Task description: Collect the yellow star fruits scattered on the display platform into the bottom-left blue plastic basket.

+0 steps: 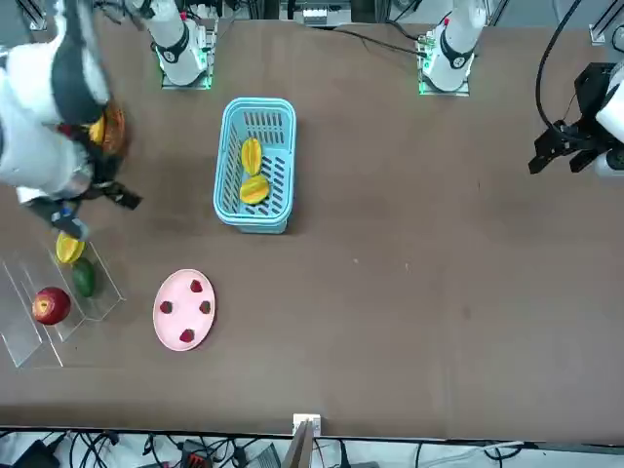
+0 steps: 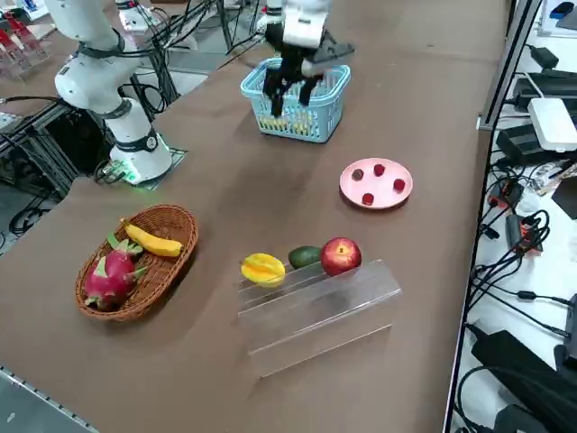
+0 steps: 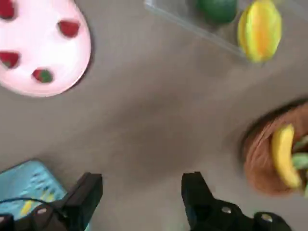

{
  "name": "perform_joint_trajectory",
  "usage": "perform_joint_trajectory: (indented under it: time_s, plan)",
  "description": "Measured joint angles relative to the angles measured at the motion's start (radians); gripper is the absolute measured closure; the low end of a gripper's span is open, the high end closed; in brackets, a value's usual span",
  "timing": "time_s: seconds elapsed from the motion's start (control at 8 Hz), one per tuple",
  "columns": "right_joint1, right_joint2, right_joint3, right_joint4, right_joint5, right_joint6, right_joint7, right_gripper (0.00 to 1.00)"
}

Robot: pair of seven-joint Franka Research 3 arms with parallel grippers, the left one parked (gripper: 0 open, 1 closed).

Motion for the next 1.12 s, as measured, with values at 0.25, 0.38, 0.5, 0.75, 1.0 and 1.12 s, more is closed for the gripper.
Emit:
perform_joint_trajectory:
  time_s: [0.25,0.38,0.5,0.75,1.0,1.12]
  plan:
    - [-0.155,0.052,-0.002,-0.016,-0.022,0.127,-0.254,0.0]
    - [-0.234,0.07,-0.003,-0.042,-0.023,0.216,-0.38,0.0]
    - [-0.304,0.082,-0.003,-0.089,-0.023,0.33,-0.48,0.0]
    - [-0.405,0.094,-0.002,-0.199,-0.023,0.542,-0.602,0.0]
    - [-0.471,0.116,0.001,-0.26,-0.023,0.67,-0.699,0.0]
    - [-0.488,0.128,0.002,-0.274,-0.022,0.704,-0.716,0.0]
